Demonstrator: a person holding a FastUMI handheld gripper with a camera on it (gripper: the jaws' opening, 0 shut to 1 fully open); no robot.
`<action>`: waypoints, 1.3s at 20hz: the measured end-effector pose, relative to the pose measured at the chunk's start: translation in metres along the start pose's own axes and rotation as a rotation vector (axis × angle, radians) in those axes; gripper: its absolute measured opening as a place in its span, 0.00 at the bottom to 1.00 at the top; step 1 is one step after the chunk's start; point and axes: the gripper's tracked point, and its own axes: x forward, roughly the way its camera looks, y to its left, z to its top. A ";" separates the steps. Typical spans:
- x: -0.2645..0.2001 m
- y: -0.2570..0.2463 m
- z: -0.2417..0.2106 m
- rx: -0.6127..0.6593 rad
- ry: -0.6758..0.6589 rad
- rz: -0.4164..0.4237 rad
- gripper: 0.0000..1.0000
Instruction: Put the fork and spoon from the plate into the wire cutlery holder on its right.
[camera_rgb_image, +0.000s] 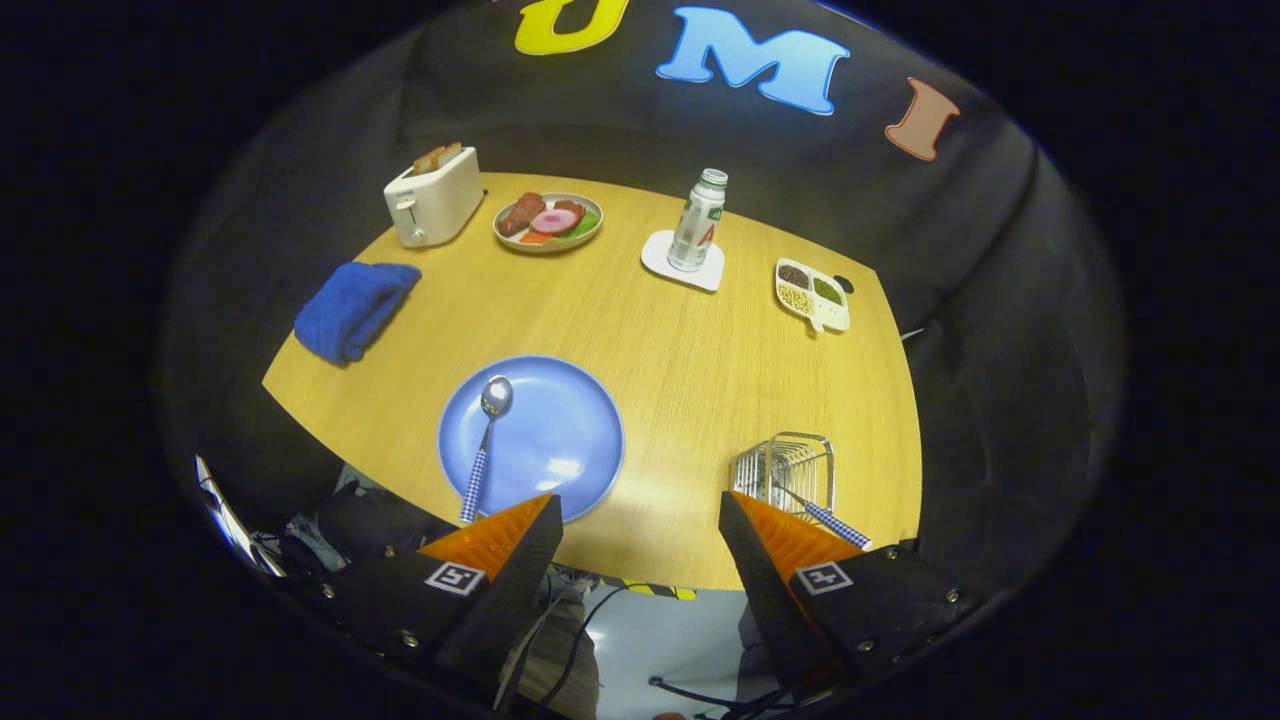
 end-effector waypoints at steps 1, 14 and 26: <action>-0.002 0.007 0.006 0.004 -0.038 0.003 0.97; 0.023 0.090 -0.003 0.010 -0.012 0.092 0.97; 0.055 0.114 -0.018 0.005 0.057 0.093 0.97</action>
